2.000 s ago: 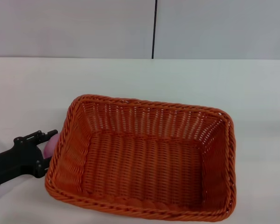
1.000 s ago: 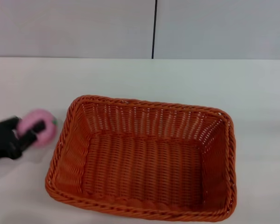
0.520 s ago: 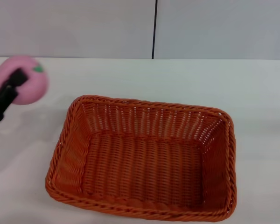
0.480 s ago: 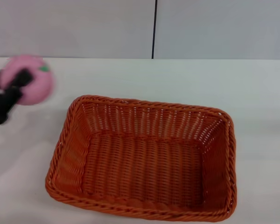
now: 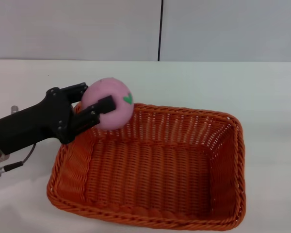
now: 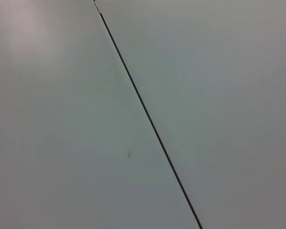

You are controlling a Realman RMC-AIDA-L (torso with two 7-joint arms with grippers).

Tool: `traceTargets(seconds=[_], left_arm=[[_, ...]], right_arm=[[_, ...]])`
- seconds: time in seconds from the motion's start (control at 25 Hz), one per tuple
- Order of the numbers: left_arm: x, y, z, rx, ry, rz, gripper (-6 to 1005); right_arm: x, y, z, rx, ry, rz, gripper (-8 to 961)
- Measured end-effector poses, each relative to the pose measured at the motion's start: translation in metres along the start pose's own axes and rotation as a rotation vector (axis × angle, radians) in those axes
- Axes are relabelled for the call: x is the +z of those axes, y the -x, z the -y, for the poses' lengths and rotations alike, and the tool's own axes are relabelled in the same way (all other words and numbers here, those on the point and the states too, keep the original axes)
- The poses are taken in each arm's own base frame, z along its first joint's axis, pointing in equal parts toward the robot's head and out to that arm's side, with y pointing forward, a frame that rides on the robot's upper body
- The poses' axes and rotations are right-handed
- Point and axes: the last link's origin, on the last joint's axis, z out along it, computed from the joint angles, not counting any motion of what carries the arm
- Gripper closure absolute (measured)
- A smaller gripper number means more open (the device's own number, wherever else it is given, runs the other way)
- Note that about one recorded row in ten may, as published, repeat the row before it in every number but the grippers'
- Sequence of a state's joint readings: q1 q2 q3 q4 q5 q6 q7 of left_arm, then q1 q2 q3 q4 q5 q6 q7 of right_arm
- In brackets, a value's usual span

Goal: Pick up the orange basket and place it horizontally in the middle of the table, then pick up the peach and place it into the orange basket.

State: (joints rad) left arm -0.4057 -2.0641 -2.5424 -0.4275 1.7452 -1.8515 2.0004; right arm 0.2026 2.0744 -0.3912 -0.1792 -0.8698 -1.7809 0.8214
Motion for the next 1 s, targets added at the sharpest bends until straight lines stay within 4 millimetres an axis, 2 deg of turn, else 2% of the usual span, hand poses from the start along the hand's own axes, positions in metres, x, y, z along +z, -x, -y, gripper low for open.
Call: traceTargets(seconds=[0.12,0.32,0.44,0.64,0.88,1.0], left_arm=[[-0.002,-0.001,0.001,0.002,-0.011,-0.011,746],[-0.007,-0.003,0.001,0.005,-0.034,-0.036,498],[-0.009,-0.004,0.001,0.005,-0.043,-0.048,292],[-0.014,-0.007,0.001,0.014,-0.062,-0.079,241],[-0.024,-0.012,0.002,0.025,-0.119,-0.151,242],[-0.035,-0.016,0.002,0.043,-0.187,-0.219,243]], right_arm=[[-0.001,-0.001,0.0,0.005,-0.005,-0.002,506],[0.0,-0.002,-0.001,0.007,-0.005,-0.003,506],[0.0,-0.002,-0.001,0.006,-0.003,-0.002,506],[0.001,-0.002,-0.001,0.005,-0.002,-0.001,505],[0.0,-0.001,0.0,0.003,-0.004,-0.001,505],[0.0,-0.001,0.001,0.001,-0.01,0.001,505]])
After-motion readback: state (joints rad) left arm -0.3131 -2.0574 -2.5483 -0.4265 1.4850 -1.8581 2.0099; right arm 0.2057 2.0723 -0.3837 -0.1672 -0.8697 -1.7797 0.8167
